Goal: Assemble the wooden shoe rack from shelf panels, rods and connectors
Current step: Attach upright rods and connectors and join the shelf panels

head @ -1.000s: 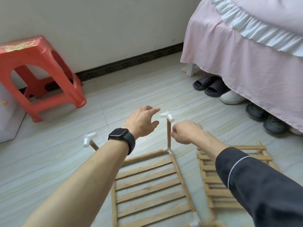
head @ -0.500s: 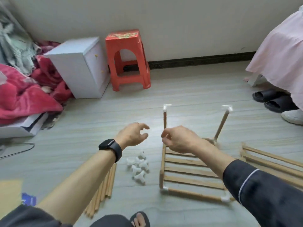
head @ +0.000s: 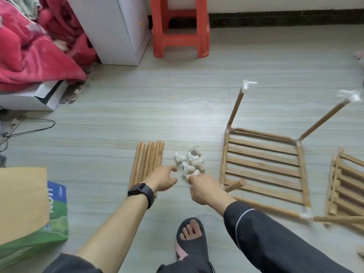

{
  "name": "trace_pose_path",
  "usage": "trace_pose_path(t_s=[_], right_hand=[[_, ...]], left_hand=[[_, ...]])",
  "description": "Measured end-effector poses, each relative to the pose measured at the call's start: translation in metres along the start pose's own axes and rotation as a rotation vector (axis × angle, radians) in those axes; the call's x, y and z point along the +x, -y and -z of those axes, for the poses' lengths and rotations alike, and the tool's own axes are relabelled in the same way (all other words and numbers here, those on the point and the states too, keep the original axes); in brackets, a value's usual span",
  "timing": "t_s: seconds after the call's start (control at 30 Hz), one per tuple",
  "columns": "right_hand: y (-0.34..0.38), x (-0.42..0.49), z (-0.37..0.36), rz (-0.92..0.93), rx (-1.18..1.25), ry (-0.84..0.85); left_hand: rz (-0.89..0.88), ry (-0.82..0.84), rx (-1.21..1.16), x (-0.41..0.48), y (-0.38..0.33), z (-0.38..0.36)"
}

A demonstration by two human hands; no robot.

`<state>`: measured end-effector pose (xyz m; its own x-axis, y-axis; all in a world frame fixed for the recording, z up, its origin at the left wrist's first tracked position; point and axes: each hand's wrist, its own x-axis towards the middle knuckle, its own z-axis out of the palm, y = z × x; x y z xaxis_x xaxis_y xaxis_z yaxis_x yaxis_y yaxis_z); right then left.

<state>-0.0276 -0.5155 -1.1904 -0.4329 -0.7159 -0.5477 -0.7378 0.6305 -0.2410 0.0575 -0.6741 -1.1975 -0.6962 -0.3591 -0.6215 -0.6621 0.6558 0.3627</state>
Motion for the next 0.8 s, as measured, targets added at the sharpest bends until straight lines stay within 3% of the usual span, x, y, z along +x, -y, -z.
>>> trace_pose_path(t_s=[0.23,0.47,0.63,0.8], right_hand=[[-0.013,0.059,-0.044,-0.147,0.102,0.086],[-0.021,0.081,-0.064,-0.172,0.115,0.038],[-0.021,0.065,-0.051,-0.177,0.142,0.044],[-0.008,0.032,-0.009,-0.129,0.181,-0.093]], left_hand=[[-0.05,0.032,0.009,0.064,0.015,-0.03],[-0.091,-0.035,0.112,0.103,0.011,-0.048],[-0.035,0.008,0.022,0.098,0.006,-0.042],[0.016,0.015,-0.189,0.065,0.0,-0.019]])
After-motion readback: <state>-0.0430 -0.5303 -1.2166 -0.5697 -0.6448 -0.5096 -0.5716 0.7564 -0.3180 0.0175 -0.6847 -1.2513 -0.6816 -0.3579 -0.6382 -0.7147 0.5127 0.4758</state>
